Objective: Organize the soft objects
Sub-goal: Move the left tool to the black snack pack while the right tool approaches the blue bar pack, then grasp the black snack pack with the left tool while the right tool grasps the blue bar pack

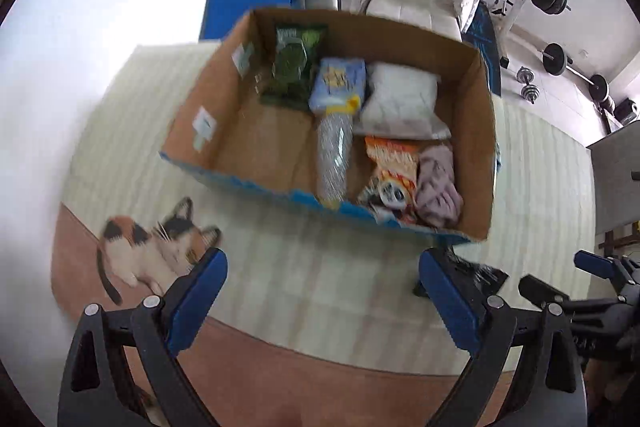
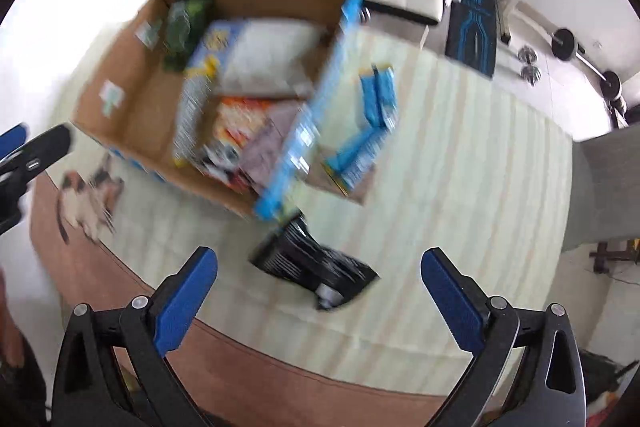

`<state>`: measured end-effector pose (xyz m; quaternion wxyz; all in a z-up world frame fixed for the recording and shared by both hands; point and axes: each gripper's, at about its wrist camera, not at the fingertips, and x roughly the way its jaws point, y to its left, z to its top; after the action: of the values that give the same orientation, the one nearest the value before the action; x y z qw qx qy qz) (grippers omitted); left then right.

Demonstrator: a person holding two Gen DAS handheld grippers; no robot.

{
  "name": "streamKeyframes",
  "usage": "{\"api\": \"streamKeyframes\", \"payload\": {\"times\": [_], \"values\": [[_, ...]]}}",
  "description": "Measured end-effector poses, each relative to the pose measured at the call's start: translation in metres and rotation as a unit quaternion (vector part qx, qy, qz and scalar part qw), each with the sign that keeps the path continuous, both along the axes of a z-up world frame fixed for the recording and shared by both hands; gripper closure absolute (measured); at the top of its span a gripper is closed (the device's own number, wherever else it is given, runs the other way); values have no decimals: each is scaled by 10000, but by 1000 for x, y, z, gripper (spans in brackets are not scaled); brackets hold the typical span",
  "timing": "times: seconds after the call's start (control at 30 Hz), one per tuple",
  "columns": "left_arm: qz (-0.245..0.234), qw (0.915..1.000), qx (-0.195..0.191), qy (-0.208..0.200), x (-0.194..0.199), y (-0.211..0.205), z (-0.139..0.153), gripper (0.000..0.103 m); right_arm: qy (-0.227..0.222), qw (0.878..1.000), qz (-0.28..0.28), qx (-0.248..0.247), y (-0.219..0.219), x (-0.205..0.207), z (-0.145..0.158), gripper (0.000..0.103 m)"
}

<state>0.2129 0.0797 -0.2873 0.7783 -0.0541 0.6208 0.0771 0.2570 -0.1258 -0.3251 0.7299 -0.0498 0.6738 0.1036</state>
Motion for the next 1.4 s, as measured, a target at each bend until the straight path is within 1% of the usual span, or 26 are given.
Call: {"api": "streamKeyframes", "payload": {"times": [0.07, 0.1, 0.17, 0.2, 0.23, 0.27, 0.33, 0.4, 0.43, 0.5, 0.6, 0.67, 0.73, 0.8, 0.83, 0.87, 0.9, 0.93, 0.97, 1.0, 1.07, 1.17, 1.23, 1.33, 1.37, 1.4], "values": [[252, 9964, -599, 544, -9, -10, -30, 5, 190, 9989, -314, 293, -28, -4, -17, 0], [360, 9914, -984, 780, -12, -17, -47, 5, 234, 9974, -520, 438, -41, -6, -25, 0], [630, 9796, -1525, 1145, -16, -34, -78, 5, 365, 9914, -1026, 731, -70, -8, -40, 0], [792, 9722, -1804, 1263, -16, -41, -91, 5, 422, 9879, -1218, 864, -83, -8, -48, 1], [988, 9654, -1995, 1358, -15, -49, -103, 5, 470, 9845, -1395, 954, -97, -8, -54, 1], [1164, 9576, -2211, 1433, -15, -58, -113, 5, 475, 9826, -1504, 978, -109, -8, -58, 2], [1580, 9389, -2620, 1575, -12, -72, -136, 5, 416, 9825, -1568, 912, -128, -5, -63, 2], [1965, 9243, -2853, 1602, -7, -82, -153, 5, 371, 9834, -1585, 800, -145, -2, -67, 3], [2170, 9199, -2872, 1556, -5, -86, -159, 5, 380, 9837, -1570, 786, -153, -1, -68, 3], [2460, 9157, -2829, 1448, 0, -92, -169, 5, 390, 9844, -1561, 710, -167, -1, -69, 3], [2809, 9215, -2369, 1258, 4, -96, -176, 5, 412, 9861, -1478, 631, -180, 2, -71, 3], [2907, 9287, -1950, 1227, 6, -100, -177, 5, 412, 9869, -1429, 632, -184, 8, -72, 3], [2865, 9381, -1502, 1237, 7, -105, -177, 7, 377, 9877, -1354, 690, -181, 18, -70, 3], [2754, 9442, -1321, 1233, 6, -111, -178, 28, 372, 9890, -1200, 779, -171, 31, -70, 3], [2687, 9473, -1220, 1248, 5, -114, -178, 34, 383, 9892, -1120, 865, -164, 40, -70, 3], [2632, 9493, -1164, 1263, 3, -116, -179, 42, 425, 9888, -1048, 978, -158, 48, -72, 3], [2603, 9510, -1113, 1248, 1, -118, -178, 47, 481, 9880, -975, 1093, -150, 58, -76, 3], [2585, 9526, -1020, 1238, -1, -119, -178, 50, 520, 9872, -913, 1200, -141, 69, -79, 3], [2589, 9533, -945, 1232, -4, -119, -177, 51, 546, 9864, -859, 1289, -133, 79, -84, 9], [2615, 9527, -949, 1221, -7, -119, -177, 51, 574, 9858, -794, 1366, -125, 89, -88, 20], [2606, 9532, -931, 1220, -11, -122, -178, 51, 650, 9846, -692, 1466, -107, 110, -101, 28], [2527, 9557, -869, 1233, -10, -130, -179, 51, 737, 9797, -722, 1721, -87, 136, -116, 29], [2488, 9572, -838, 1220, -4, -130, -179, 51, 829, 9721, -831, 2032, -78, 148, -124, 29], [2444, 9587, -786, 1228, -8, -132, -179, 51, 952, 9664, -918, 2203, -65, 160, -136, 29], [2441, 9588, -774, 1232, -10, -130, -180, 51, 972, 9673, -908, 2161, -61, 162, -139, 31], [2433, 9590, -760, 1241, -9, -131, -180, 51, 1000, 9688, -868, 2096, -56, 163, -142, 39]]}}
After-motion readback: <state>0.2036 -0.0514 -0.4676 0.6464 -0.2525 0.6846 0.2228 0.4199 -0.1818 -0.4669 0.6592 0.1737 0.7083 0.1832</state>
